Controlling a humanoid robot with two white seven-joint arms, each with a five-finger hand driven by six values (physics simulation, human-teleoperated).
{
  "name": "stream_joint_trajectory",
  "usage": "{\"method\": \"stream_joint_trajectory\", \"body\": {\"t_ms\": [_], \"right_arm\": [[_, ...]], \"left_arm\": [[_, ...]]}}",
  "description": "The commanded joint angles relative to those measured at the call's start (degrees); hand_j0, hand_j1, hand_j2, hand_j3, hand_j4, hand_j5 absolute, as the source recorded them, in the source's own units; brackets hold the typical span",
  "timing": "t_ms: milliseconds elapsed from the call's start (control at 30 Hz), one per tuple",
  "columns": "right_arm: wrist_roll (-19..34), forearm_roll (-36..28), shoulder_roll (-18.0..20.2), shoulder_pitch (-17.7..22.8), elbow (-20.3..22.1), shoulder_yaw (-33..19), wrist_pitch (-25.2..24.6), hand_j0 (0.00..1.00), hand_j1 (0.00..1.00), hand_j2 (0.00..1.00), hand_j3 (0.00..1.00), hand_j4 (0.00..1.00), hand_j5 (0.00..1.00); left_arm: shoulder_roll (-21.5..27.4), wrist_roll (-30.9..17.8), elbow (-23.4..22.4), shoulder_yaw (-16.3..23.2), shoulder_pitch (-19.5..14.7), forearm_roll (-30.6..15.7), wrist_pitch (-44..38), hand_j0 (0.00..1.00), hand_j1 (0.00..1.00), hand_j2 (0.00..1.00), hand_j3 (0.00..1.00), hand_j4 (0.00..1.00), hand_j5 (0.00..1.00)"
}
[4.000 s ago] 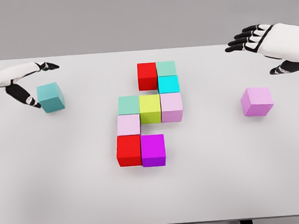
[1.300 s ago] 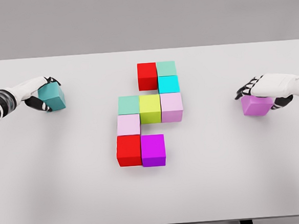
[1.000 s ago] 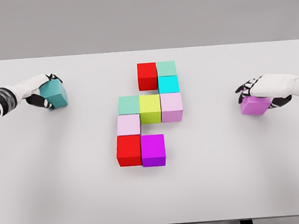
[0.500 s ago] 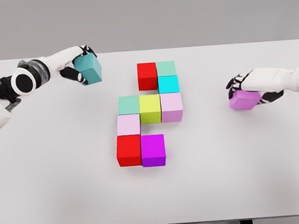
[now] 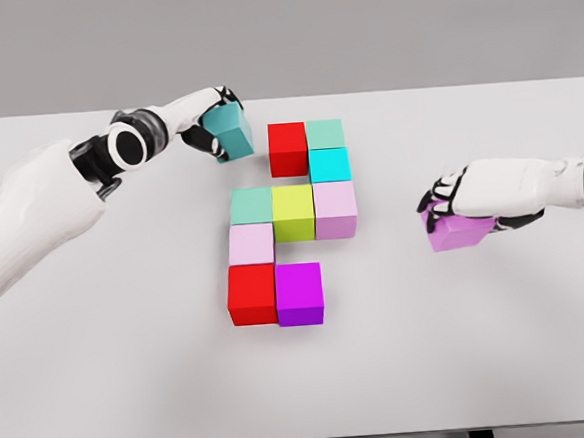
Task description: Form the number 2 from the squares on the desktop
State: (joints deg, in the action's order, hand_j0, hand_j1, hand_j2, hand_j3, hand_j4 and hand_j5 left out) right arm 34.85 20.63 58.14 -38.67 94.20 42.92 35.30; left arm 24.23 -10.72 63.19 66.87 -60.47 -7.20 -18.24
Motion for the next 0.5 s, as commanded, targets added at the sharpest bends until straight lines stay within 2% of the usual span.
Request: {"method": "stream_joint_trajectory", "body": {"t_ms": [0, 133, 300, 467], "right_arm": [[0.15, -1.03, 1.28, 0.00, 2.47, 1.02, -0.30, 0.52, 0.52, 0.52, 0.52, 0.52, 0.52], [0.15, -1.03, 1.37, 0.44, 5.90, 2.08, -0.30, 0.52, 0.52, 0.52, 0.52, 0.52, 0.52], [0.15, -1.12, 1.01, 0.62, 6.52, 4.71, -0.30, 0.53, 0.53, 0.53, 0.53, 0.53, 0.53], [0.15, -1.03, -3.90, 0.35, 6.52, 6.47, -0.30, 0.53, 0.53, 0.53, 0.53, 0.53, 0.53]], "left_arm": [[-0.33, 0.09, -0.35, 0.01, 0.00, 0.17, 0.05, 0.42, 0.42, 0.42, 0.42, 0.42, 0.42], [-0.50, 0.00, -0.09, 0.19, 0.09, 0.35, 0.40, 0.42, 0.42, 0.42, 0.42, 0.42, 0.42], [-0.50, -0.09, 0.00, 0.28, 0.26, 0.35, 0.57, 0.46, 0.46, 0.46, 0.46, 0.46, 0.46], [-0.50, -0.18, 0.35, 0.89, 0.26, 0.35, 0.66, 0.48, 0.48, 0.48, 0.48, 0.48, 0.48]]}}
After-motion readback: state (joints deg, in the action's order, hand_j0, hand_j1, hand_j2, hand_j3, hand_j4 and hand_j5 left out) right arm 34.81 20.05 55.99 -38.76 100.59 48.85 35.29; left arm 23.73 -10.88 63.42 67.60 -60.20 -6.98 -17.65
